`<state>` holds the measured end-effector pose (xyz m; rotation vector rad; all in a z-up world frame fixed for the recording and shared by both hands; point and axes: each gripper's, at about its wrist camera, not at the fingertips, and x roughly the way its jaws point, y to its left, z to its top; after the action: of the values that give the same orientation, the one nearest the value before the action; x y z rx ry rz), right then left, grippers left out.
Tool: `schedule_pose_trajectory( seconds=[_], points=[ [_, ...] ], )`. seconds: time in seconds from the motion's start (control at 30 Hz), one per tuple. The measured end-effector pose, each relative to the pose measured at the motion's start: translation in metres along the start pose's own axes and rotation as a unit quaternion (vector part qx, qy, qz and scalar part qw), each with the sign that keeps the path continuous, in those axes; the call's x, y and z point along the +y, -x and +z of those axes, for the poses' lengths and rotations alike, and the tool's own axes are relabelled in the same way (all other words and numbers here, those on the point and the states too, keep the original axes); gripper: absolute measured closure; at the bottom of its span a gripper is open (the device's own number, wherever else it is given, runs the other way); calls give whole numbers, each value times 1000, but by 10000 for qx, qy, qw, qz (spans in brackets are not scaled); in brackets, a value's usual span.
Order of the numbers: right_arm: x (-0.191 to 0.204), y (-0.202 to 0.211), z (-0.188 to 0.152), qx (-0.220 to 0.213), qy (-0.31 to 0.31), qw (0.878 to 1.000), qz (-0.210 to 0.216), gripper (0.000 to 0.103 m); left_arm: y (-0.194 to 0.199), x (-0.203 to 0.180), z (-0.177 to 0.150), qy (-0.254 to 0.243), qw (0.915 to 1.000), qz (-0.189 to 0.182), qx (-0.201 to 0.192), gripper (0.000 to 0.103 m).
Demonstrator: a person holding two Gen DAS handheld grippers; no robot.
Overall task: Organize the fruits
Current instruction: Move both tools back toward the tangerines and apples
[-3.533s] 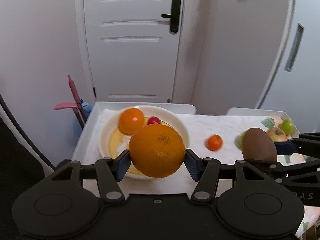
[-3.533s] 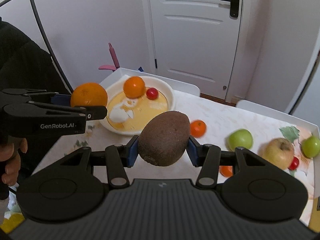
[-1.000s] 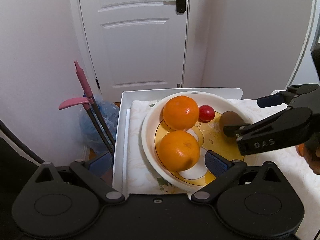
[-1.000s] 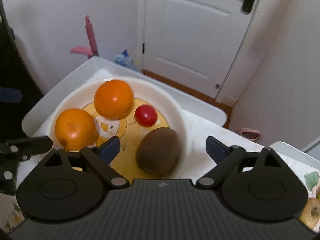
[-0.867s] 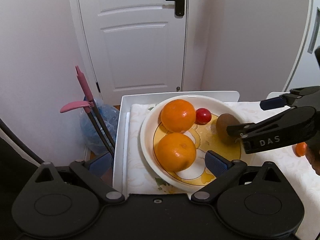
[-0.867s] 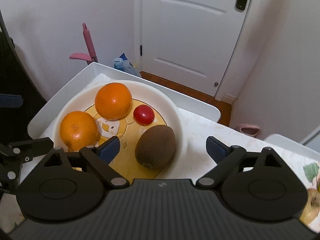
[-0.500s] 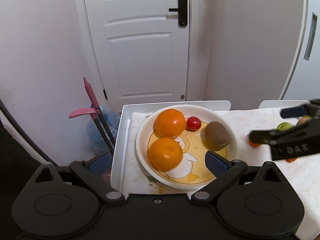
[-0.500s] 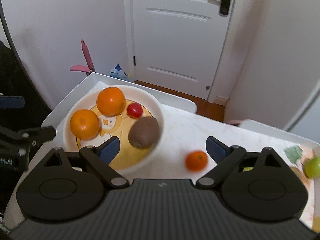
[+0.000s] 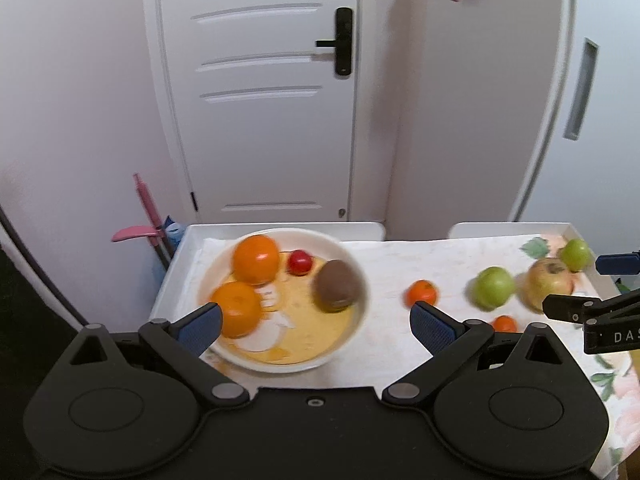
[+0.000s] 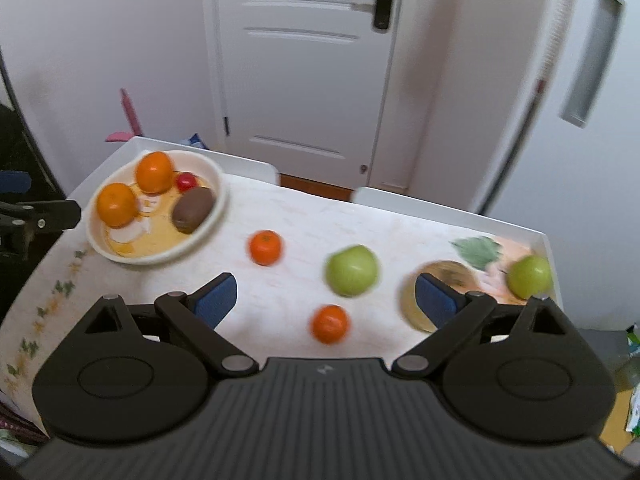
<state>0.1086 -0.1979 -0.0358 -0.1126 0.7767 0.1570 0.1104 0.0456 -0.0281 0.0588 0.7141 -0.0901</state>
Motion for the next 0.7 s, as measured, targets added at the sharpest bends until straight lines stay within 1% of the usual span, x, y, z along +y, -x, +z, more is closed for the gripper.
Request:
schedule_pose_trajectory(
  seconds=[0.2, 0.33, 0.57, 0.7],
  points=[
    [-47, 1, -13, 14, 175, 9998, 26, 0, -3, -46, -1, -101, 9999, -82, -8, 1],
    [-71, -8, -17, 31, 352, 9993, 118, 0, -10, -74, -6, -64, 9998, -167, 24, 1],
    [-105, -25, -22, -79, 655, 9972, 355, 0, -34, -113, -18, 47, 9996, -205, 170, 1],
    [-118, -36, -24, -165, 809, 9950, 567, 0, -49, -134, -26, 52, 9993, -269, 255, 2]
  ],
)
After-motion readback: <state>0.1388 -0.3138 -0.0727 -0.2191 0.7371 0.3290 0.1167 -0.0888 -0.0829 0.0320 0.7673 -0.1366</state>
